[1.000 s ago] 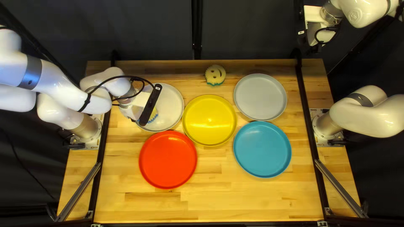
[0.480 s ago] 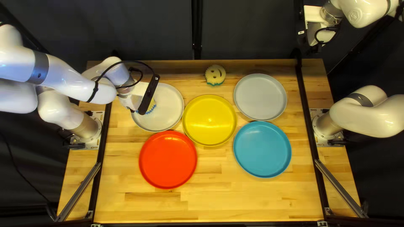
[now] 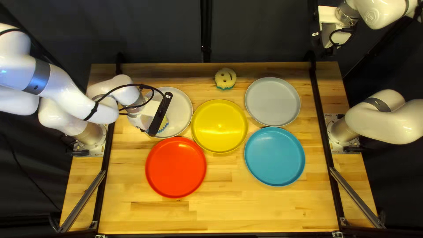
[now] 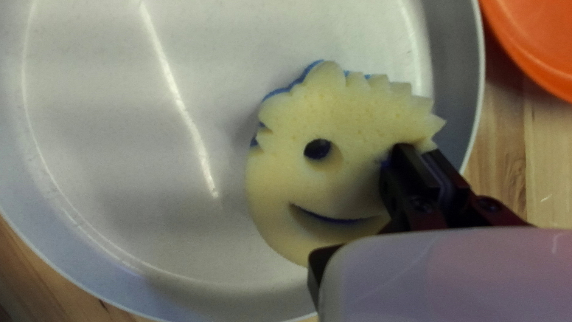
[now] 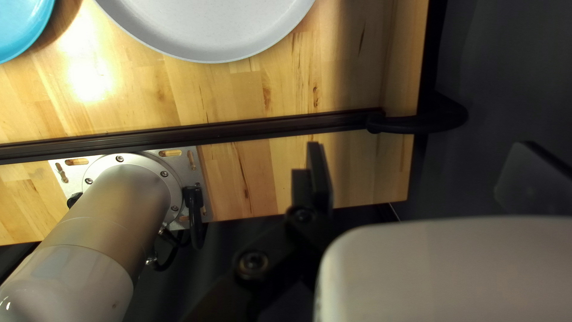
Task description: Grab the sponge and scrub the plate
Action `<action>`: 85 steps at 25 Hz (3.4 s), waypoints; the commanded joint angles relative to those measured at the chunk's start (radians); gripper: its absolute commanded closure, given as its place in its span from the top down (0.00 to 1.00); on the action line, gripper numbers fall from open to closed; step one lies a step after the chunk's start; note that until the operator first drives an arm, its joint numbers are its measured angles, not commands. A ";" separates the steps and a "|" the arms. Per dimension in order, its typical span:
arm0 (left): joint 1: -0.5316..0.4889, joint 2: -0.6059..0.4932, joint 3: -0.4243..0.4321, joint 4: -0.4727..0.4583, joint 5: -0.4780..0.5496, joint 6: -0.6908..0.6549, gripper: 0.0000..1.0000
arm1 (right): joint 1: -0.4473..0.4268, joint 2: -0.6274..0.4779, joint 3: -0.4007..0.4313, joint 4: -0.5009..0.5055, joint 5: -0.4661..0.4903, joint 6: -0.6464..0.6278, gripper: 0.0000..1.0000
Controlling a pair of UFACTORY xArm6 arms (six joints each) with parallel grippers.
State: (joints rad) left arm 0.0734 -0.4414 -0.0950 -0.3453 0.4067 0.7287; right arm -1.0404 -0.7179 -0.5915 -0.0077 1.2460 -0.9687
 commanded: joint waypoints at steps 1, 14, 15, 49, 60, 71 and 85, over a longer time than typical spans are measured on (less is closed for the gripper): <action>0.097 0.013 -0.005 -0.028 0.011 0.118 0.00 | 0.000 0.000 0.000 0.000 0.000 0.000 1.00; 0.381 0.034 -0.071 -0.014 0.106 0.332 0.00 | 0.000 0.000 0.000 0.000 0.000 0.000 1.00; 0.367 0.040 -0.072 -0.017 0.099 0.323 0.00 | 0.000 0.000 0.000 0.000 0.000 0.000 1.00; 0.378 0.116 -0.165 0.058 0.158 0.304 0.00 | 0.000 0.000 0.000 0.000 0.000 0.000 1.00; 0.169 0.131 -0.125 0.023 0.073 0.180 0.00 | 0.000 0.000 0.000 0.000 0.000 0.000 1.00; 0.025 0.158 -0.134 0.025 0.007 0.088 0.00 | 0.000 0.000 0.000 0.000 0.000 0.000 1.00; 0.335 0.199 -0.203 0.040 0.084 0.308 0.00 | 0.000 0.000 0.000 0.000 0.000 0.000 1.00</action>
State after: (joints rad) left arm 0.3848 -0.2506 -0.2885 -0.3116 0.4833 1.0223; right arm -1.0404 -0.7179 -0.5915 -0.0077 1.2460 -0.9687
